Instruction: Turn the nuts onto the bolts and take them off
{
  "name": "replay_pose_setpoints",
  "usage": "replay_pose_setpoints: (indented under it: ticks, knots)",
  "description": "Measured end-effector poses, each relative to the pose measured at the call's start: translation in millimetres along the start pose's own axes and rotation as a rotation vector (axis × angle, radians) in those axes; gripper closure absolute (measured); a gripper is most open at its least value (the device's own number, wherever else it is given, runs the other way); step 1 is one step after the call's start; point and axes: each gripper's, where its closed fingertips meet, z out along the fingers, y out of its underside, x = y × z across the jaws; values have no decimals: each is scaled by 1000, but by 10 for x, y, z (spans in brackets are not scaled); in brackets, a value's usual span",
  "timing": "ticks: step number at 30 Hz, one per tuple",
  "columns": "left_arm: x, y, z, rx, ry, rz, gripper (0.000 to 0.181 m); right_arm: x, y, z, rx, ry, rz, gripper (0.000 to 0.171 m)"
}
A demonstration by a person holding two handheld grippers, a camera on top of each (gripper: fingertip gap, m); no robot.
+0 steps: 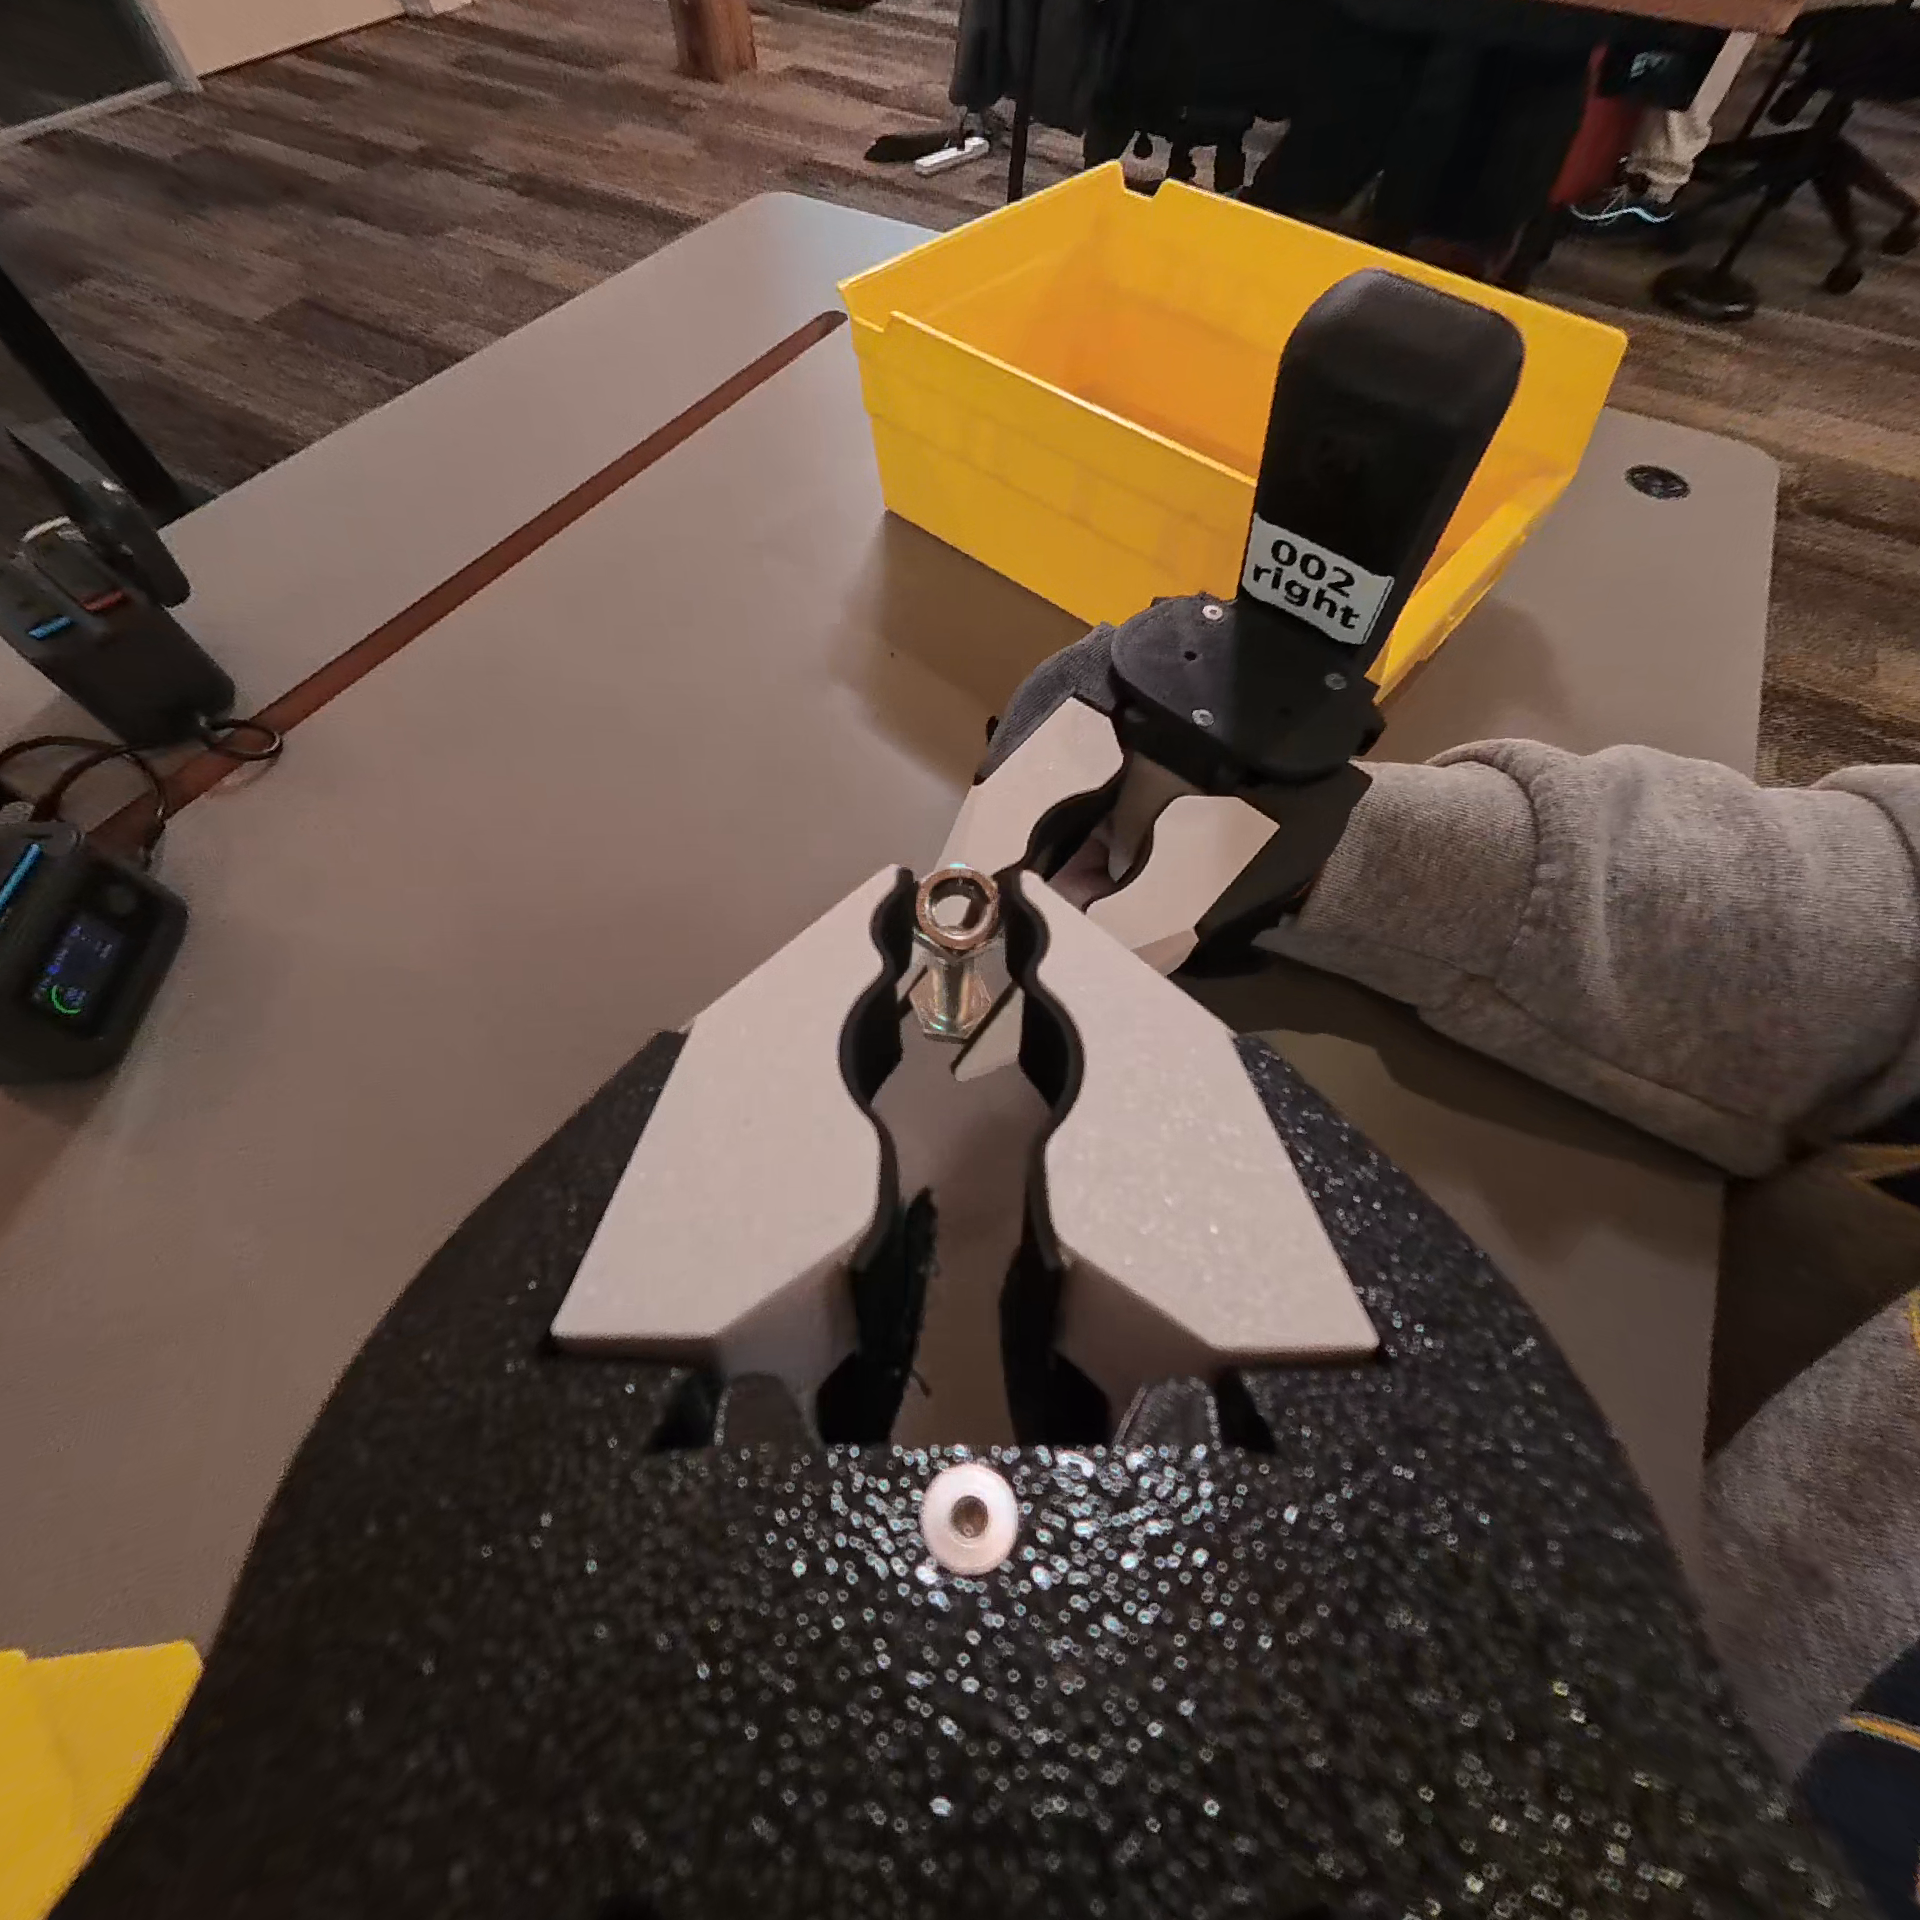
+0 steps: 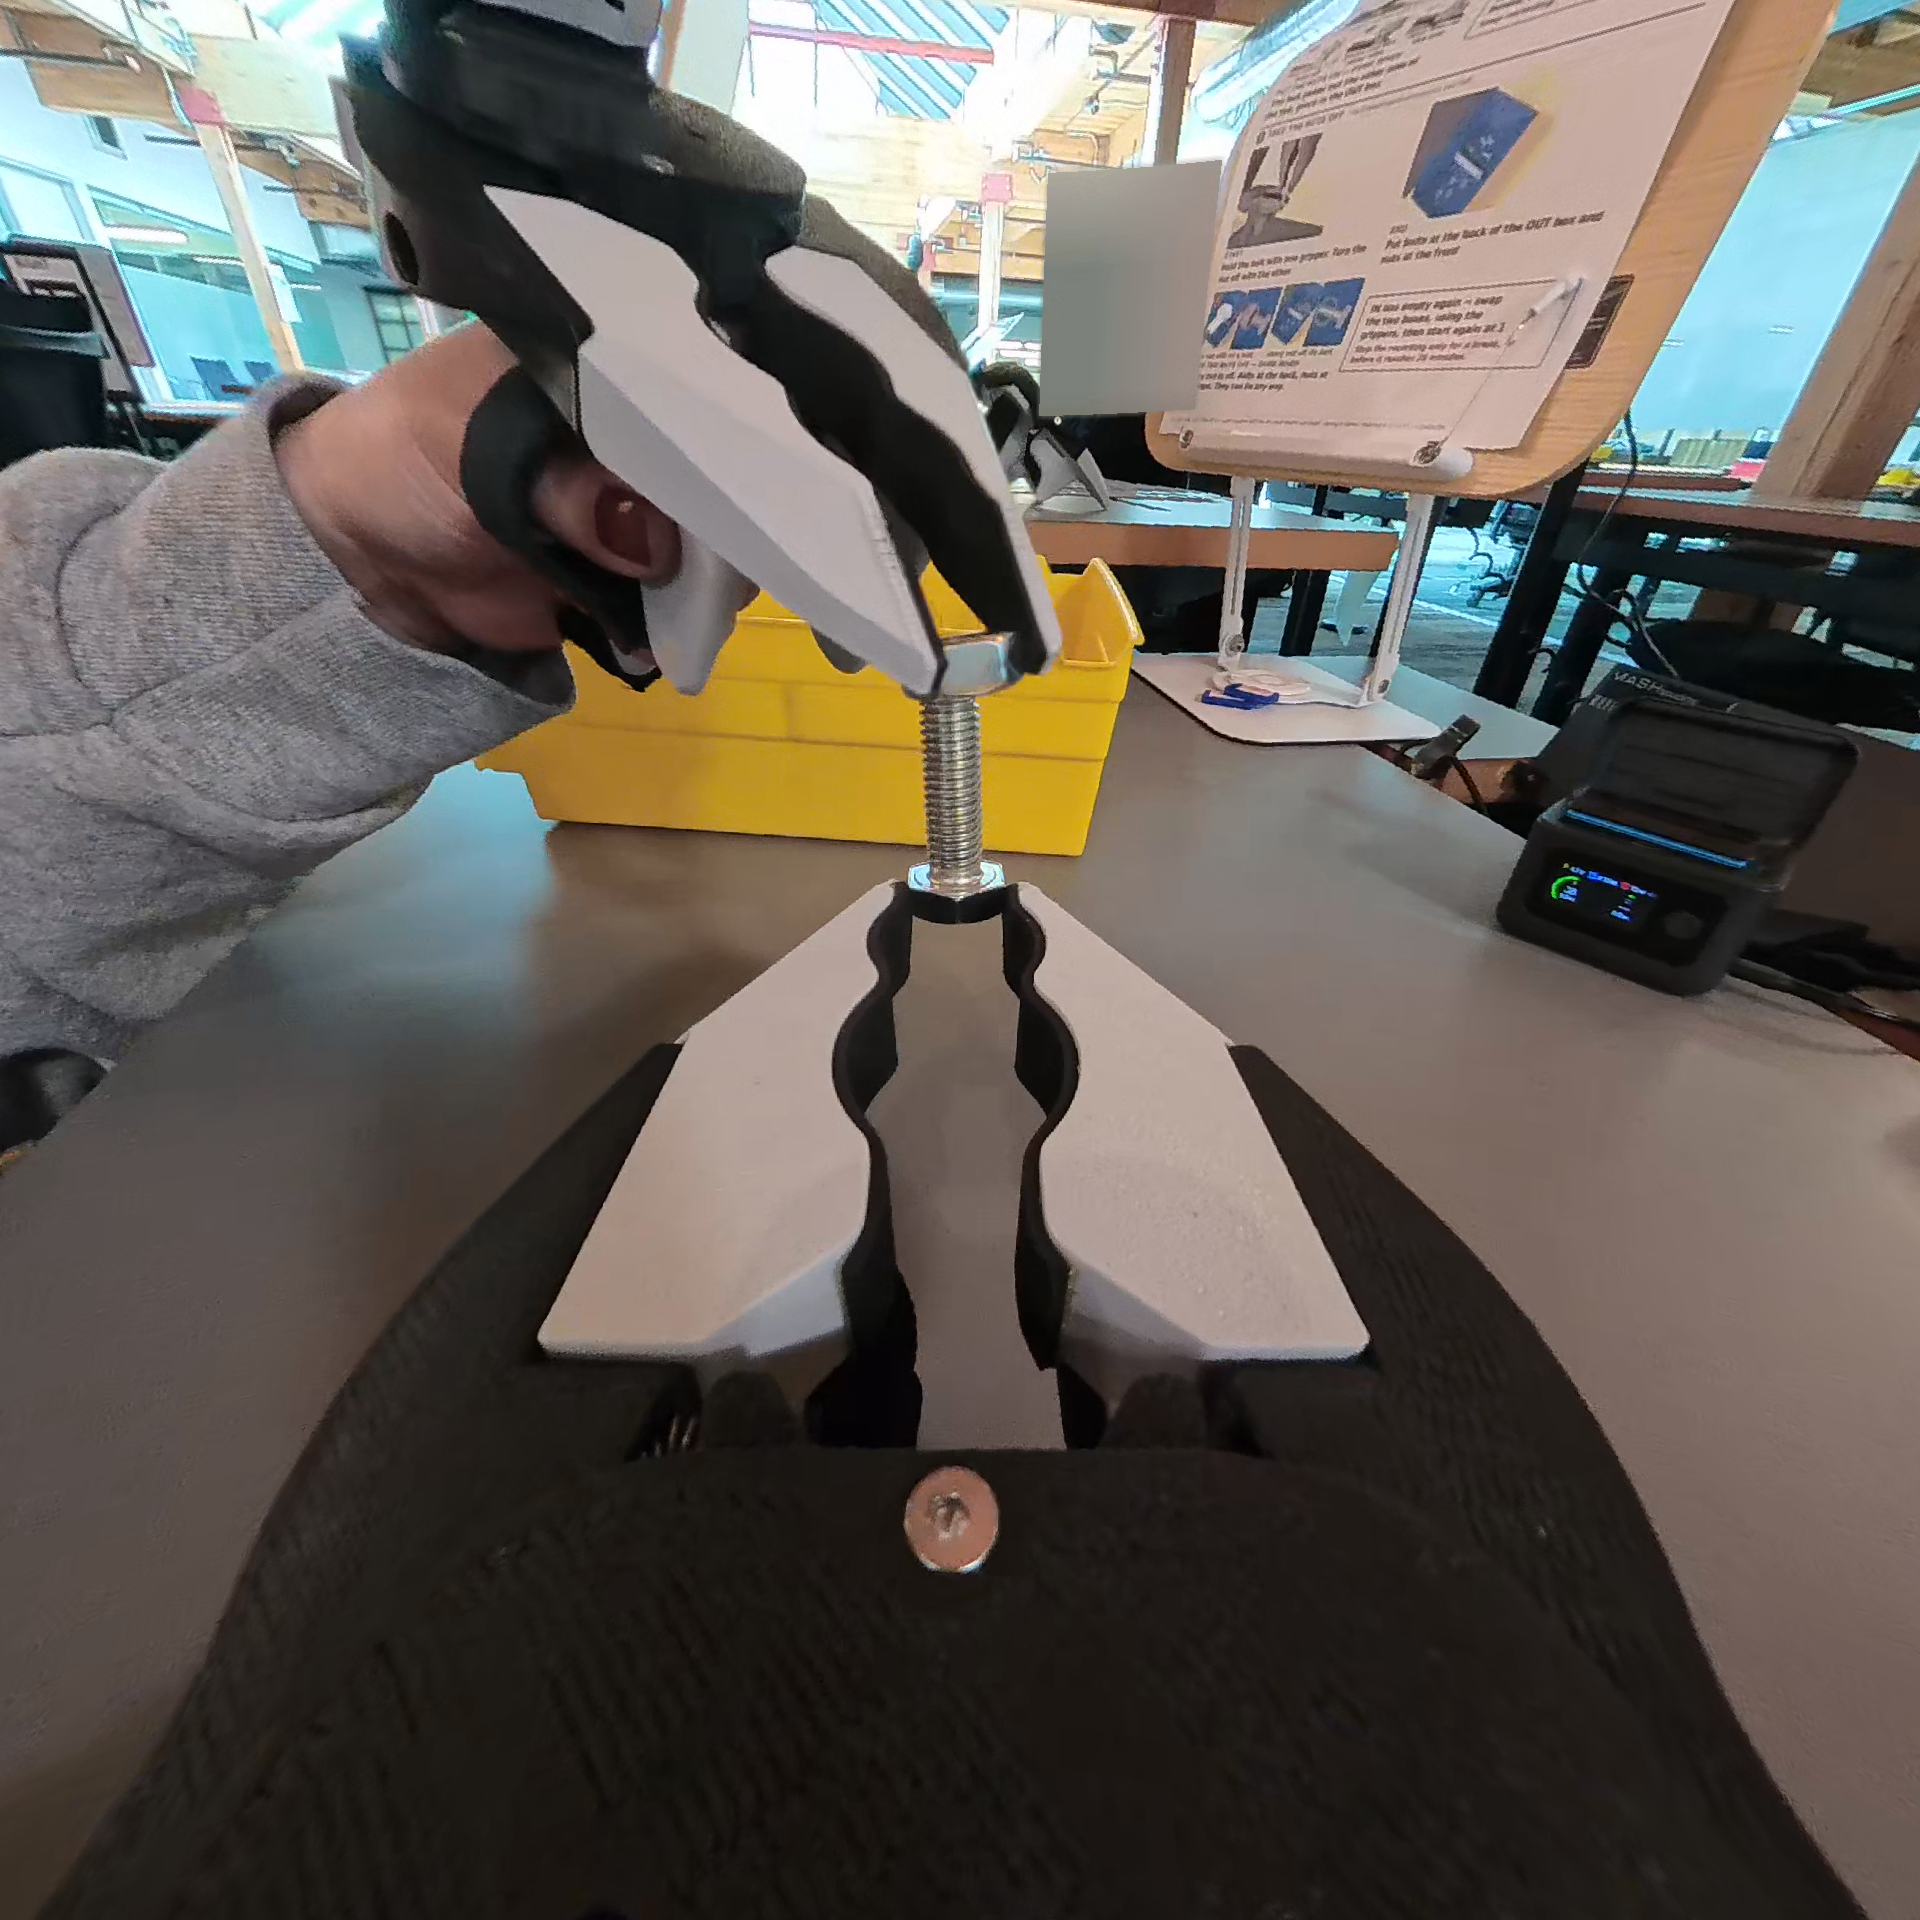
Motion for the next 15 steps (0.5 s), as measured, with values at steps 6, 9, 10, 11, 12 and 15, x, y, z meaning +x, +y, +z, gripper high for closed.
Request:
replay_pose_setpoints:
  ticks: [6, 9, 10, 11, 12, 15]
  knots:
    - [-4, 17, -40, -49, -40, 35, 167, 1, -27, -8, 14, -1, 2, 155]
    - [4, 38, -19, -78, -43, 46, 167, -8, -29, -4, 13, -2, -4, 155]
    - [3, 40, -15, -84, -46, 50, 167, -6, -24, -3, 9, 0, -5, 155]
    - [4, 42, -12, -91, -49, 53, 167, -4, -20, -4, 8, 1, -6, 155]
    - [4, 41, -9, -94, -50, 55, 167, -2, -20, -6, 8, 1, -4, 155]
    - [2, 53, -3, -110, -48, 51, 167, 2, -11, -6, 2, 4, -6, 155]
